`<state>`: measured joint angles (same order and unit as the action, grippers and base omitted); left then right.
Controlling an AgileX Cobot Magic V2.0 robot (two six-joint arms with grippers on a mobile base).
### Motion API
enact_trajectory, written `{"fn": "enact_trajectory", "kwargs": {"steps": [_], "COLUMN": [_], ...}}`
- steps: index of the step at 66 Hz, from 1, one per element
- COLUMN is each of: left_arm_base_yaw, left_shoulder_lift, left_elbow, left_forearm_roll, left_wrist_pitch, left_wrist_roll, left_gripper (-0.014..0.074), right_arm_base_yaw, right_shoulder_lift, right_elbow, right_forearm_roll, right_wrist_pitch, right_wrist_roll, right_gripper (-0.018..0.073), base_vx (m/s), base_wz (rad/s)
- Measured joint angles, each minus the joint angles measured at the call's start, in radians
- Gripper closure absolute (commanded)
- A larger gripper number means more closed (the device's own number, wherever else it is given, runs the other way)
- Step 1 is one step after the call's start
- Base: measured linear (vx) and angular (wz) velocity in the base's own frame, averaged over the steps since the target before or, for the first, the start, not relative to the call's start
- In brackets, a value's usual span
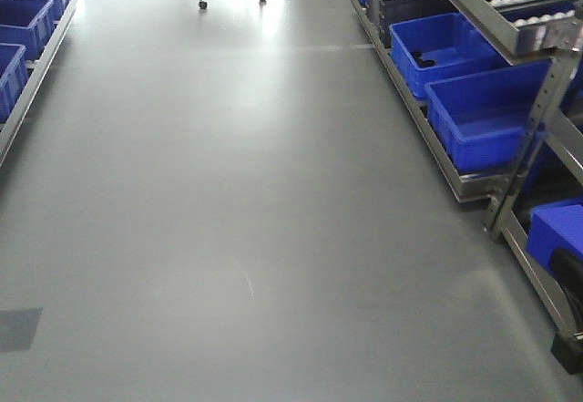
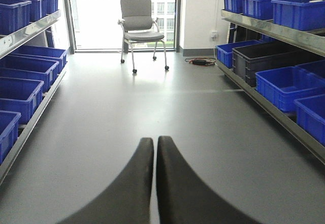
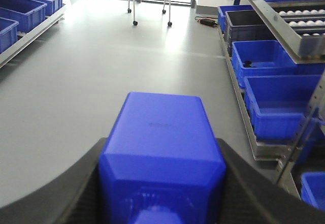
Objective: Pour parts from conveyor to right shelf
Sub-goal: 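Turn and drive up to the empty blue bin on the shelf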
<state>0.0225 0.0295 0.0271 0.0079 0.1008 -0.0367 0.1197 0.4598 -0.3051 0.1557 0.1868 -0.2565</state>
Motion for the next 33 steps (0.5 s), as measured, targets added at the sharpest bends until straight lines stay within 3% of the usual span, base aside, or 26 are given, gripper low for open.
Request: {"fn": "enact_trajectory", "kwargs": {"steps": [16, 33], "left_arm_base_yaw": [0.0, 0.0], "left_shoulder_lift": [0.0, 0.0], "left_elbow": [0.0, 0.0], "left_forearm_roll": [0.0, 0.0], "left_wrist_pitch": [0.0, 0.0], "left_wrist_roll": [0.0, 0.0], "left_gripper": [0.0602, 0.0602], "right_arm_base_yaw": [0.0, 0.0], "right_shoulder_lift": [0.0, 0.0], "right_elbow": [0.0, 0.0], "right_forearm_roll": [0.0, 0.0], "right_wrist_pitch": [0.0, 0.0], "right_wrist_roll": [0.0, 0.0], "right_gripper": [0.0564, 0.0564], "base_vx": [0.48, 0.39], "base_wz": [0.32, 0.72]}}
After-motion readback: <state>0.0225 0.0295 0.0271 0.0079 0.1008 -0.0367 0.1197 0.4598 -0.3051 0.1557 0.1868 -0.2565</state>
